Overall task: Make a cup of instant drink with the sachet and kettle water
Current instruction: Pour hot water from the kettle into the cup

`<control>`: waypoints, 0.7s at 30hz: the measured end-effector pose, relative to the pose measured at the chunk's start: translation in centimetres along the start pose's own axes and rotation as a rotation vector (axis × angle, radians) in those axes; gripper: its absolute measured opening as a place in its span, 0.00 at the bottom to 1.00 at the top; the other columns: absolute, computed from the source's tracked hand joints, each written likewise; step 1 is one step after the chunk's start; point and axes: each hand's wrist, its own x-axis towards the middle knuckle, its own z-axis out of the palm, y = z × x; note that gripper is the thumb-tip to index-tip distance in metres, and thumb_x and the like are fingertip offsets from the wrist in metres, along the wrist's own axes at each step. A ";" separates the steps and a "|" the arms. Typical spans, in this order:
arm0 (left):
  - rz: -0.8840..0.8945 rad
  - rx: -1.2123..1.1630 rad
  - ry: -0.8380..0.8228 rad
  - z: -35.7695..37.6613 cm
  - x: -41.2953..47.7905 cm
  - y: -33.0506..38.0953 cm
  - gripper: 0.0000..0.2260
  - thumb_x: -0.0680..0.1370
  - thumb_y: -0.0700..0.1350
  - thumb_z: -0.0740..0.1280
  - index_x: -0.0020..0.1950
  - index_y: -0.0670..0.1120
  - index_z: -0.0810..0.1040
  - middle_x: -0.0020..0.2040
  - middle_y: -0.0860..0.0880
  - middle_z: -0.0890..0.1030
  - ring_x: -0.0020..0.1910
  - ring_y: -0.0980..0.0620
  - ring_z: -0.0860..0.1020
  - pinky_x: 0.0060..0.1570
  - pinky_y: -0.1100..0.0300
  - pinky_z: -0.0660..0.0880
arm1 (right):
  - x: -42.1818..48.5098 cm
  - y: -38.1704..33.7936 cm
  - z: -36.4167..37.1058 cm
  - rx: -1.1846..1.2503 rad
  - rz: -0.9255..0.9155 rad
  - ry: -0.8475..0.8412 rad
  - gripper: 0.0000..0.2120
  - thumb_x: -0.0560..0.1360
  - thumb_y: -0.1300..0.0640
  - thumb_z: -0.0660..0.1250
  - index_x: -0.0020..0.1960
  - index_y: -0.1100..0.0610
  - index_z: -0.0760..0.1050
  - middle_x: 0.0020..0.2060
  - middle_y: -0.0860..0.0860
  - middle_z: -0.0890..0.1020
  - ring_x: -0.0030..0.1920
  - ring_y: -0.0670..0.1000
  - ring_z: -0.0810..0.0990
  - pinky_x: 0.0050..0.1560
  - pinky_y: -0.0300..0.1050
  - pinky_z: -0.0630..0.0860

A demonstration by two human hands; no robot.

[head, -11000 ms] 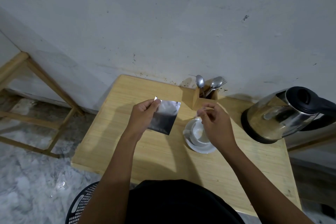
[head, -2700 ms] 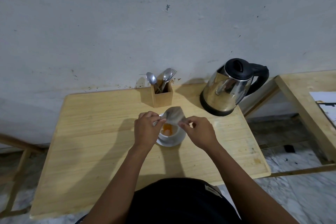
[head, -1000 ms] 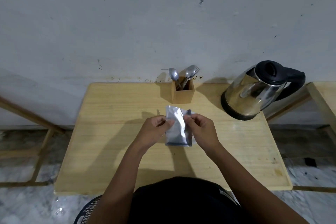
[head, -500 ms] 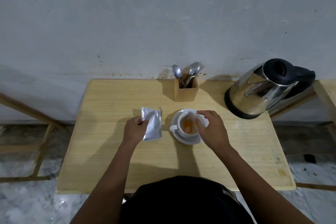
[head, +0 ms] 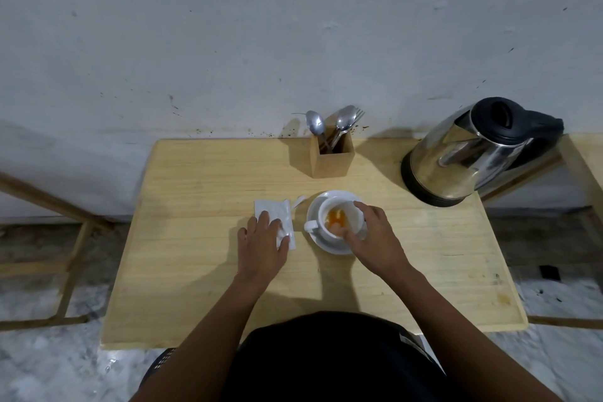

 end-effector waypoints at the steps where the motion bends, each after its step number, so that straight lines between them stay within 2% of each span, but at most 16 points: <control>1: 0.000 0.000 -0.008 0.1 0.0 -0.1 0.11 0.75 0.53 0.64 0.54 0.50 0.76 0.60 0.49 0.75 0.55 0.44 0.74 0.53 0.49 0.69 | -0.1 0.0 -0.1 0.014 -0.001 -0.009 0.27 0.75 0.44 0.67 0.71 0.49 0.64 0.64 0.46 0.68 0.63 0.48 0.71 0.59 0.51 0.74; 4: 0.001 -0.020 0.006 -0.1 0.0 0.0 0.12 0.76 0.53 0.63 0.56 0.50 0.76 0.61 0.48 0.75 0.58 0.44 0.73 0.55 0.48 0.68 | -0.2 0.3 -0.4 0.064 -0.002 0.003 0.27 0.75 0.44 0.67 0.71 0.49 0.66 0.62 0.44 0.70 0.61 0.46 0.72 0.59 0.50 0.74; 6: -0.011 -0.130 0.086 -0.8 0.0 0.6 0.10 0.77 0.52 0.63 0.54 0.49 0.78 0.60 0.49 0.78 0.59 0.45 0.74 0.56 0.49 0.68 | -0.3 0.7 -1.0 0.122 0.011 0.043 0.23 0.76 0.47 0.67 0.69 0.49 0.68 0.61 0.45 0.73 0.59 0.46 0.75 0.57 0.48 0.75; 9: 0.028 -0.346 0.209 -2.3 -0.2 2.7 0.09 0.78 0.51 0.61 0.44 0.49 0.78 0.46 0.52 0.81 0.47 0.49 0.76 0.47 0.55 0.71 | -0.9 1.4 -2.4 0.176 -0.004 0.156 0.16 0.77 0.51 0.66 0.65 0.50 0.73 0.55 0.45 0.79 0.53 0.43 0.78 0.51 0.43 0.76; 11: 0.023 -0.505 0.188 -3.1 -0.6 4.5 0.07 0.78 0.50 0.63 0.43 0.49 0.78 0.40 0.54 0.78 0.41 0.51 0.76 0.40 0.57 0.71 | -1.5 1.9 -3.6 0.214 -0.010 0.242 0.11 0.78 0.53 0.66 0.60 0.49 0.78 0.52 0.45 0.81 0.50 0.41 0.79 0.50 0.43 0.77; 14: -0.078 -0.632 0.064 -3.2 -0.8 6.7 0.10 0.78 0.54 0.63 0.50 0.49 0.77 0.42 0.58 0.77 0.39 0.56 0.74 0.40 0.61 0.70 | -2.5 2.9 -5.7 0.245 0.004 0.327 0.08 0.79 0.54 0.65 0.55 0.51 0.81 0.50 0.43 0.82 0.49 0.40 0.79 0.49 0.41 0.76; 16: -0.140 -0.669 0.006 -2.8 -0.7 7.4 0.13 0.78 0.56 0.63 0.55 0.49 0.76 0.47 0.56 0.79 0.43 0.56 0.77 0.43 0.61 0.72 | -2.9 3.7 -7.0 0.251 0.017 0.379 0.09 0.79 0.54 0.64 0.55 0.51 0.81 0.49 0.43 0.82 0.50 0.41 0.78 0.49 0.41 0.75; 18: -0.165 -0.700 0.006 -2.5 -0.7 8.0 0.11 0.78 0.52 0.64 0.55 0.47 0.77 0.49 0.54 0.80 0.46 0.56 0.77 0.46 0.61 0.71 | -3.3 4.5 -8.4 0.261 0.026 0.451 0.09 0.79 0.52 0.63 0.55 0.51 0.81 0.47 0.43 0.82 0.49 0.43 0.78 0.49 0.43 0.76; 21: -0.225 -0.743 0.046 -2.5 -0.5 8.8 0.07 0.78 0.47 0.66 0.49 0.45 0.79 0.44 0.53 0.80 0.44 0.56 0.76 0.46 0.62 0.70 | -3.4 5.7 -10.6 0.252 0.010 0.534 0.09 0.80 0.52 0.63 0.55 0.52 0.81 0.46 0.45 0.81 0.47 0.44 0.78 0.48 0.47 0.77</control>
